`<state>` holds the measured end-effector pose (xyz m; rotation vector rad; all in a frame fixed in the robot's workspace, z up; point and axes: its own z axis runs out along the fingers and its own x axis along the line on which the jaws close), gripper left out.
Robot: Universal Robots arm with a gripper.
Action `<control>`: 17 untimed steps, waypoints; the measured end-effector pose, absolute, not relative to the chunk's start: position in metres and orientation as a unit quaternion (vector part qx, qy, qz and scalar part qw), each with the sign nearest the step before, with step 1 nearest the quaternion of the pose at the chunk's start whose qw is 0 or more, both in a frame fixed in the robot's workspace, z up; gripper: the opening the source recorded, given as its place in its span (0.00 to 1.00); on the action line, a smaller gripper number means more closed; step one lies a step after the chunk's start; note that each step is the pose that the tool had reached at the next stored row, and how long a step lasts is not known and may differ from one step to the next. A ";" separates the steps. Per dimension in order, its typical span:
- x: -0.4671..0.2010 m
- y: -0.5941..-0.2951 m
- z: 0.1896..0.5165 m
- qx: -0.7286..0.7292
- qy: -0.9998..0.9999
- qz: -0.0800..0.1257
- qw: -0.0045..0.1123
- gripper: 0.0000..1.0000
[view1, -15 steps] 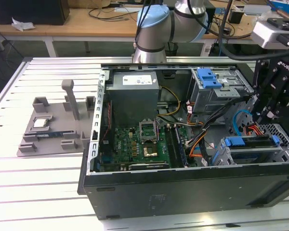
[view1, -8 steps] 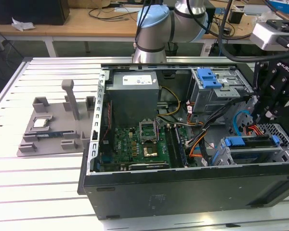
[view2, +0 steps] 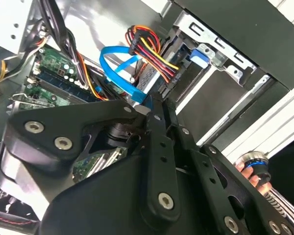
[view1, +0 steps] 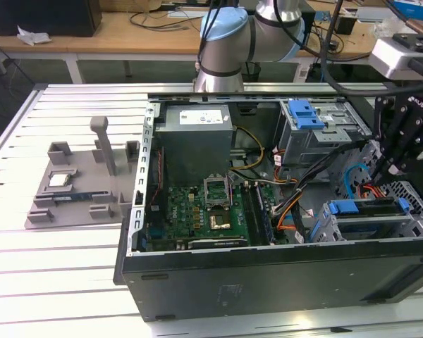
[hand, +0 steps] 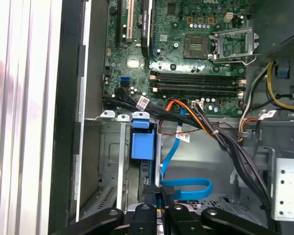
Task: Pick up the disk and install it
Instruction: 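Insert the second disk wire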
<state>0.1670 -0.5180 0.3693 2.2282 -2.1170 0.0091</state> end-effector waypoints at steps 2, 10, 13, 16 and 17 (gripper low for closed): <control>0.167 -0.521 0.364 0.725 -0.688 0.003 0.034 0.16; 0.167 -0.524 0.351 0.729 -0.683 0.003 0.035 0.16; 0.167 -0.524 0.349 0.730 -0.682 0.003 0.035 0.16; 0.167 -0.526 0.347 0.731 -0.681 0.003 0.035 0.16; 0.167 -0.527 0.345 0.732 -0.681 0.003 0.035 0.16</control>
